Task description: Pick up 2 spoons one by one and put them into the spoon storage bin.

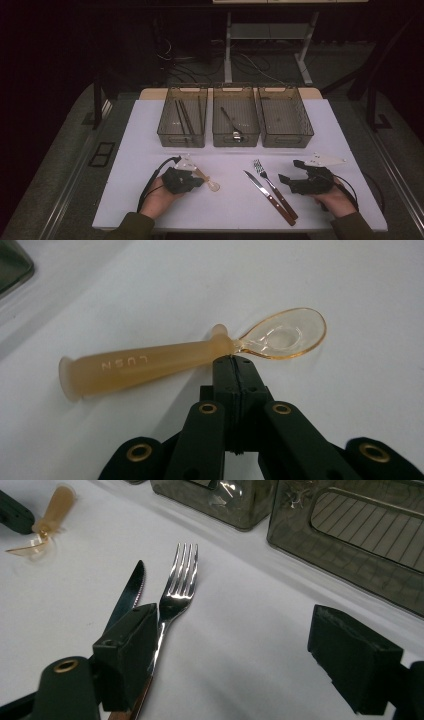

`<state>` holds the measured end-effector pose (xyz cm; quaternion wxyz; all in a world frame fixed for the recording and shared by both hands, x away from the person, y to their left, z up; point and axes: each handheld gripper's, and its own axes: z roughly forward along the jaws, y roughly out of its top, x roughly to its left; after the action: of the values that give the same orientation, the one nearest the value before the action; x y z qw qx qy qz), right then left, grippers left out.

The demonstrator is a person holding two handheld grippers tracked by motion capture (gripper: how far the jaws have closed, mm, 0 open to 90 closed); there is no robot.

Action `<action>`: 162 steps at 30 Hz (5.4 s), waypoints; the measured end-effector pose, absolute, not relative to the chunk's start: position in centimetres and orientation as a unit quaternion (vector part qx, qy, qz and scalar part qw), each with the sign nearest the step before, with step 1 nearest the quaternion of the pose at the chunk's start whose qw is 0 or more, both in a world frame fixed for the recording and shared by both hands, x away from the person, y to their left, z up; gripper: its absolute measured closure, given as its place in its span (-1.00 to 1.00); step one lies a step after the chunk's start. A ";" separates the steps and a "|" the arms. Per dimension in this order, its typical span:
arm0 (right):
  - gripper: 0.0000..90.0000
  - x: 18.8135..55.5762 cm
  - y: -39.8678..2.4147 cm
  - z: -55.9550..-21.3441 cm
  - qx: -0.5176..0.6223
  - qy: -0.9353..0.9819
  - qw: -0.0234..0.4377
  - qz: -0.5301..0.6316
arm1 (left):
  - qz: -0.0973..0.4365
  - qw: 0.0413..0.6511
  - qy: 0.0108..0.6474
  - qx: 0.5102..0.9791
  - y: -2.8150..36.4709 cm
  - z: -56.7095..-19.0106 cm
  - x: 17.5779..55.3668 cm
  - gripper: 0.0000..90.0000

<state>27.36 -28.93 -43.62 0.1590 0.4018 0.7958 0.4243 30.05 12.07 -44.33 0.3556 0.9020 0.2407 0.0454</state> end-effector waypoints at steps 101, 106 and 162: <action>-0.59 27.2 -29.0 -43.5 0.395 0.793 0.155 0.437 | 0.005 0.375 0.132 0.918 10.6 -42.5 34.8 0.72; -0.73 27.0 -28.9 -43.4 0.392 0.785 0.166 0.451 | 0.017 0.386 0.146 0.911 10.2 -41.3 35.2 0.72; -0.73 25.1 -29.8 -43.9 0.371 0.790 0.161 0.460 | 0.121 0.351 0.323 0.870 1.7 -36.7 46.3 0.72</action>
<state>25.14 -29.82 -43.89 0.1609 0.3713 0.7902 0.4603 46.32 1.66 -36.66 0.3508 0.8705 0.3232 0.1213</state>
